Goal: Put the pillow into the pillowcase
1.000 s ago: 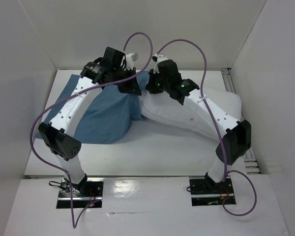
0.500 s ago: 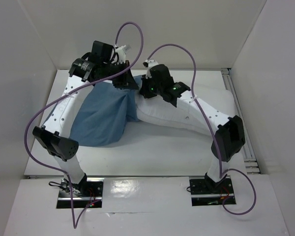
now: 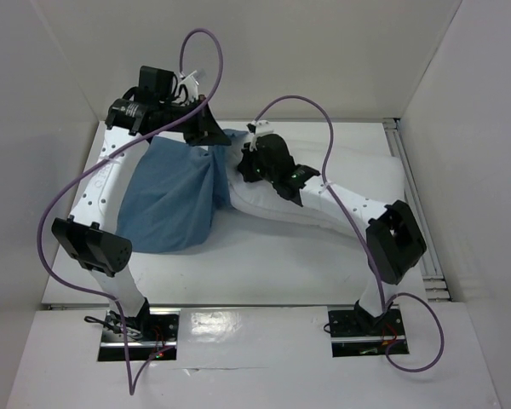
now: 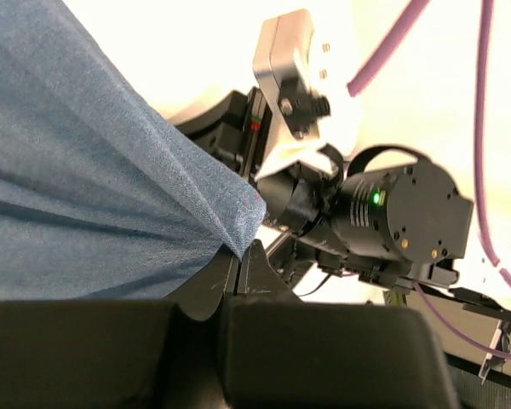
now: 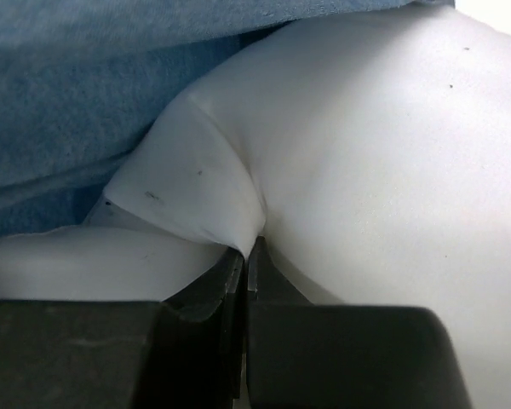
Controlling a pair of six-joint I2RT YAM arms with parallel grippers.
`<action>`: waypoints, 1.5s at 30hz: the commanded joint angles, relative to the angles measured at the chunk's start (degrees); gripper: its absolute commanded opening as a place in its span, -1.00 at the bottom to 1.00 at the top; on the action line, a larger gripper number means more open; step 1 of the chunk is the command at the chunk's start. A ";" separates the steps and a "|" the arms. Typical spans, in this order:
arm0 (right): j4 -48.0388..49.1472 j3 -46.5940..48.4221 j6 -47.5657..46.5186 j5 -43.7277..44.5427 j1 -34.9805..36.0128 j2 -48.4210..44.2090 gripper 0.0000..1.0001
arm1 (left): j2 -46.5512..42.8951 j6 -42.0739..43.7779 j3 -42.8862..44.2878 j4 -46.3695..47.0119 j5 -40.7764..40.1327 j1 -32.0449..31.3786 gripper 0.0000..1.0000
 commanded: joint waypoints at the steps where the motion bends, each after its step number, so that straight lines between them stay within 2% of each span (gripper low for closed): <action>1: 2.71 -3.80 1.11 2.54 1.60 -1.87 -1.00 | -2.43 -3.98 1.51 10.77 8.88 -0.18 -1.00; 2: 2.72 -4.41 1.11 2.54 1.61 -3.36 -0.94 | -2.42 -3.98 1.50 10.77 8.87 0.52 -1.00; 3: 2.02 -4.41 1.11 2.54 2.13 -4.07 -0.79 | -1.81 -3.98 0.81 10.77 8.87 0.52 -1.00; 4: 1.23 -4.41 0.59 3.41 2.13 -4.95 -0.47 | -1.29 -3.98 0.28 11.38 8.87 0.52 -1.00; 5: -0.60 -3.89 0.59 4.02 2.74 -7.31 0.07 | -1.28 -3.98 -0.77 11.39 9.39 0.52 -1.00; 8: -5.25 -4.94 0.67 7.62 2.75 -13.63 0.55 | -0.76 -3.98 -2.09 12.53 9.40 0.52 -1.00; 12: -14.31 -4.42 2.95 16.13 2.75 -20.94 0.77 | -0.14 -3.98 -3.24 12.53 9.40 1.05 -1.00; 13: -16.24 -3.89 2.96 17.12 2.75 -21.65 0.77 | -0.14 -3.46 -3.24 12.53 9.40 1.05 -1.00; 16: -24.77 2.68 2.96 14.41 -3.30 -18.77 0.74 | -0.14 -3.45 -3.77 12.53 9.40 1.05 -1.00; 17: -27.31 4.71 0.87 12.40 -6.71 -15.28 0.74 | -0.14 -3.45 -4.38 13.23 9.40 1.05 -1.00; 20: -32.24 16.29 -2.73 5.80 -10.86 -7.80 0.80 | -0.14 -3.45 -5.00 13.24 9.40 1.05 -1.00; 21: -35.04 22.94 -3.45 3.96 -12.70 -2.29 0.80 | -0.14 -3.45 -5.00 13.24 9.40 1.05 -1.00; 23: -36.91 29.30 -6.60 -0.69 -15.60 3.62 0.88 | -0.67 -3.45 -5.53 13.24 9.40 1.05 -1.00; 24: -40.40 37.51 -6.62 -4.02 -16.67 10.96 0.88 | -0.67 -3.45 -6.23 13.84 9.40 1.05 -1.00; 26: -44.11 45.91 -9.33 -6.51 -18.08 18.73 0.91 | -0.67 -3.45 -6.76 13.85 9.40 1.05 -1.00; 27: -47.78 52.91 -10.21 -7.73 -18.60 25.99 0.94 | -1.27 -3.45 -6.76 13.85 9.40 1.05 -1.00; 29: -51.14 57.09 -12.41 -10.81 -18.61 31.49 0.94 | -1.28 -3.45 -7.38 13.85 8.88 1.05 -1.00; 30: -52.11 55.63 -13.20 -12.22 -17.91 33.95 0.94 | -1.28 -3.45 -7.38 13.85 8.87 1.05 -1.00; 32: -50.21 49.24 -13.21 -14.68 -17.21 32.85 0.85 | -1.28 -2.93 -7.99 13.85 8.87 1.05 -1.00; 33: -47.93 44.76 -12.43 -15.30 -17.20 31.27 0.82 | -1.28 -2.93 -7.99 13.85 8.87 1.05 -1.00; 34: -41.90 35.32 -11.55 -15.91 -17.20 26.90 0.79 | -1.28 -2.93 -8.51 13.85 8.26 1.57 -1.00; 35: -38.53 31.05 -10.76 -18.27 -17.20 24.60 0.61 | -1.28 -2.93 -8.52 13.85 8.26 1.58 -1.00; 36: -33.71 24.83 -9.19 -21.34 -17.90 21.01 0.40 | -1.28 -2.40 -9.04 13.85 8.26 1.58 -1.00; 37: -32.19 22.94 -8.65 -21.37 -17.91 19.75 0.13 | -1.28 -2.40 -9.05 13.85 8.26 1.58 -1.00; 38: -31.48 21.96 -8.64 -23.11 -18.69 19.04 -0.24 | -1.28 -2.40 -9.05 13.85 8.26 1.58 -1.00; 39: -31.47 21.43 -7.60 -23.13 -18.70 18.51 -0.97 | -0.76 -2.40 -9.05 13.33 8.26 1.58 -1.00; 45: -29.10 21.95 -4.17 -13.74 -19.22 11.32 -1.00 | -0.75 -2.40 -9.05 12.80 7.20 2.11 -1.00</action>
